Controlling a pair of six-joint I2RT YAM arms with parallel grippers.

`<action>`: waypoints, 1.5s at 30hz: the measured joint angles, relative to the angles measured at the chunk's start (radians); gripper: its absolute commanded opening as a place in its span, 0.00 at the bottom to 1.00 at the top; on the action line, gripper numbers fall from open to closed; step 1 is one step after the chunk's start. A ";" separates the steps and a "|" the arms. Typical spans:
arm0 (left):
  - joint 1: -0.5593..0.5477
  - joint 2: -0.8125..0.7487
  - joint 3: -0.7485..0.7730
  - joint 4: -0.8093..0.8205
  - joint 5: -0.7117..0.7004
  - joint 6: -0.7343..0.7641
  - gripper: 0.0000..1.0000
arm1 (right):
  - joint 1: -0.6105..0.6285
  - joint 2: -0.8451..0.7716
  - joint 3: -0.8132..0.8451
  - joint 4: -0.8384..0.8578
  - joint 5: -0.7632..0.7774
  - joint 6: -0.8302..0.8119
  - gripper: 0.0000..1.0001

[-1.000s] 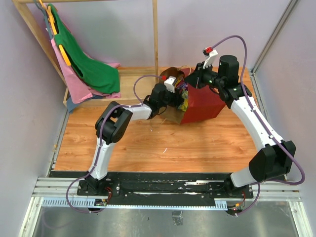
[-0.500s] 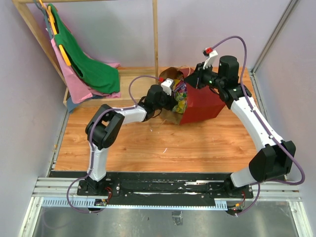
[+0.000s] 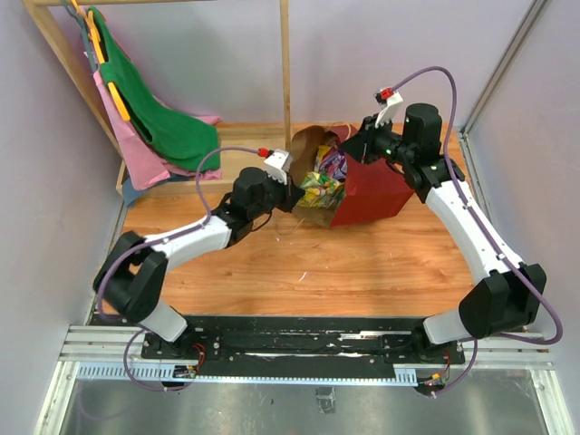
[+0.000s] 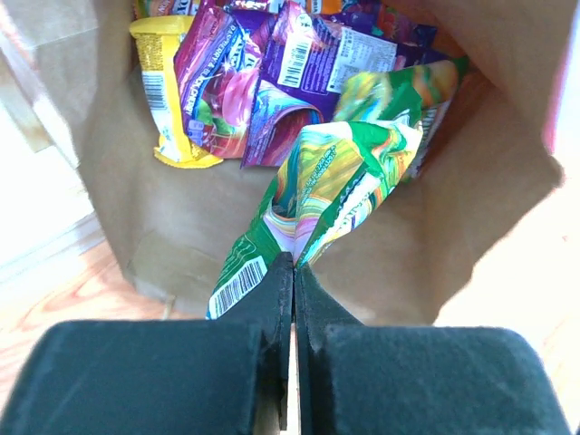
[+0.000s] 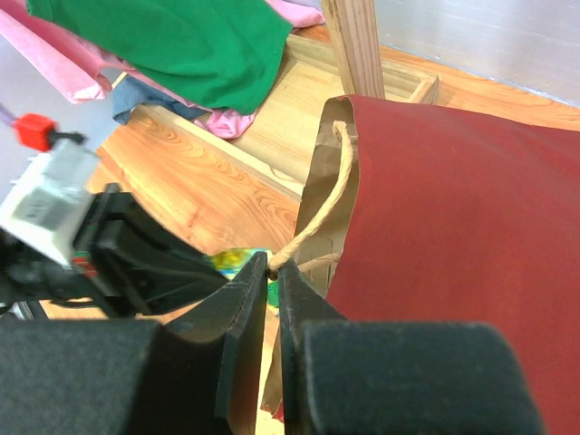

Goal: Take the snacks out of the paper bag
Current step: Take out the snack from the paper bag, then place the snack at the center of the board.

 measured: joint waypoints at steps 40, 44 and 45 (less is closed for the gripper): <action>0.574 -0.561 -0.530 -0.425 -0.251 -0.322 0.02 | 0.000 -0.013 -0.007 0.016 0.009 0.011 0.11; 0.587 -0.458 -0.445 -0.437 -0.330 -0.299 0.14 | 0.000 -0.013 -0.007 0.016 0.006 0.016 0.14; 0.589 -0.428 -0.418 -0.441 -0.352 -0.291 0.23 | 0.000 -0.013 -0.007 0.016 0.006 0.016 0.15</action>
